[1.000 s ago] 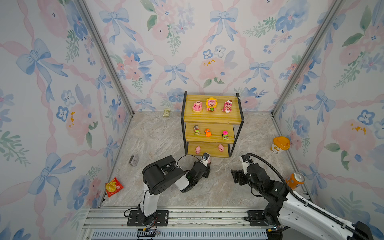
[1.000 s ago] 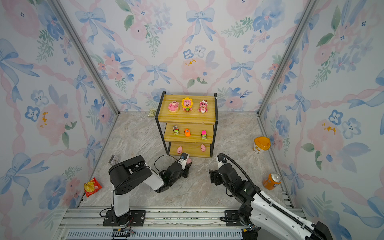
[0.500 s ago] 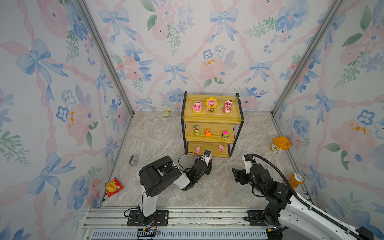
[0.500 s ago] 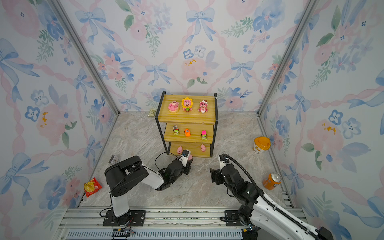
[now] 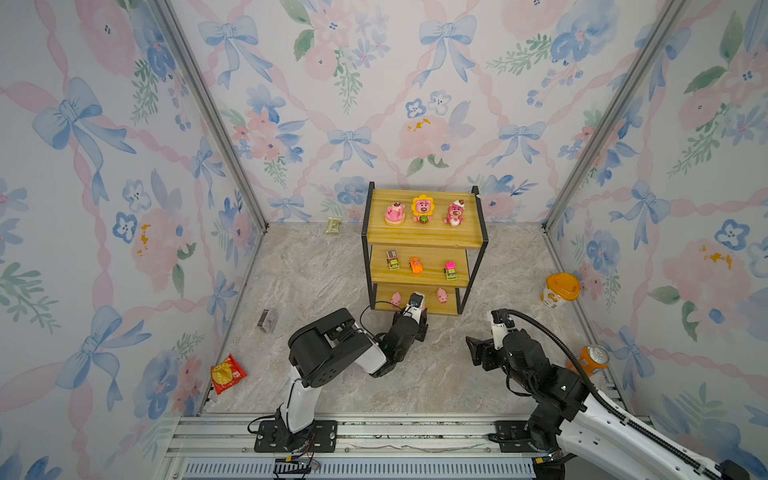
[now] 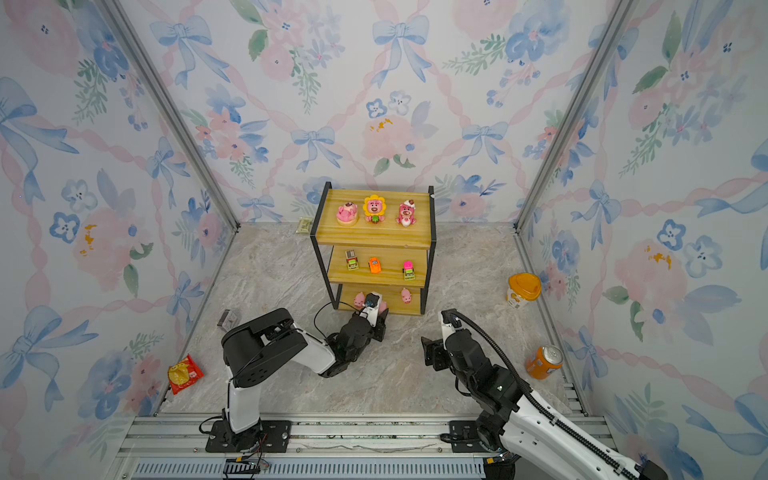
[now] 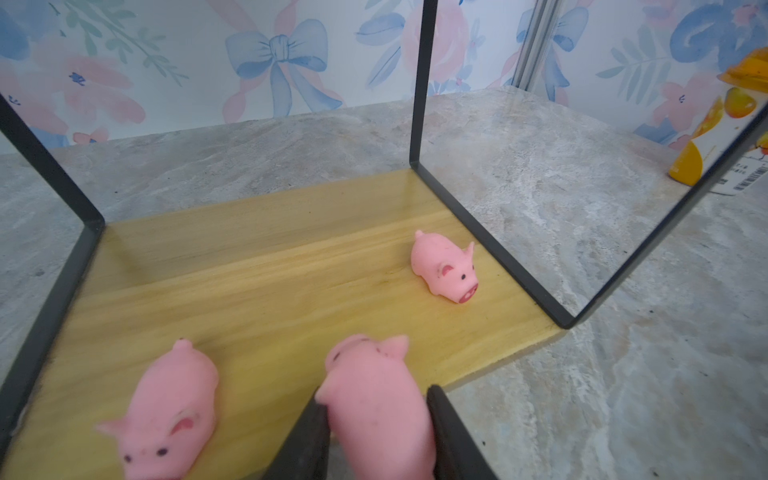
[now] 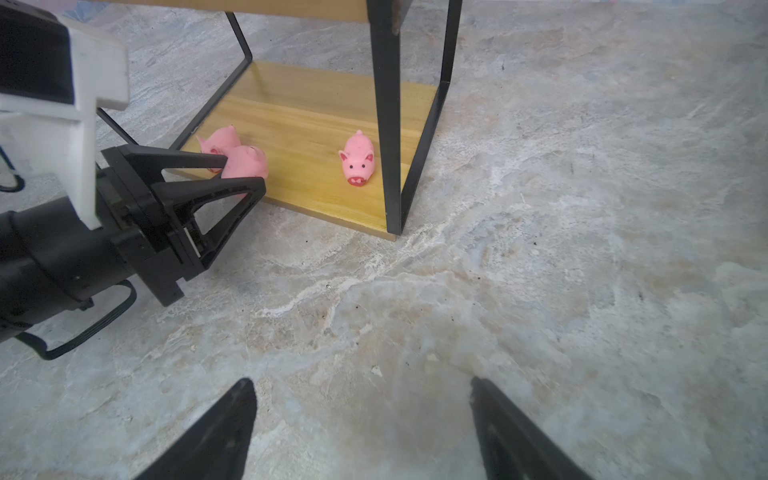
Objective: Place and organize the plastic toys onto the shelf
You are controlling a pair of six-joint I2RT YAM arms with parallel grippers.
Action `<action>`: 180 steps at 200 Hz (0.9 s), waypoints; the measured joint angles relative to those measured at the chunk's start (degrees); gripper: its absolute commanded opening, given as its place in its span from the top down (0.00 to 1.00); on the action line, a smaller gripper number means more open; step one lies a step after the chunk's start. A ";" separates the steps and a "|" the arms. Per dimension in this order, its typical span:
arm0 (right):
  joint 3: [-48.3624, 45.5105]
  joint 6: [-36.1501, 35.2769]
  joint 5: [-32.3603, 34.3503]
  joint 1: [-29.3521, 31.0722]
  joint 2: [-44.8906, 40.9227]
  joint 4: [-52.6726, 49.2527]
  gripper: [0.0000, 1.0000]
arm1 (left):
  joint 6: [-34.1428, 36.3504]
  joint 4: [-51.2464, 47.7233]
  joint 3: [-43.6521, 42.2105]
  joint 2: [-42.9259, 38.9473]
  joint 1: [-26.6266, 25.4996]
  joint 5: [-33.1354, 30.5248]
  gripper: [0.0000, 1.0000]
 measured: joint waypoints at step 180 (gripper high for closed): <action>-0.74 0.00 0.39 -0.42 -1.88 -1.27 0.16 | -2.23 0.76 5.42 6.78 0.02 -1.11 0.59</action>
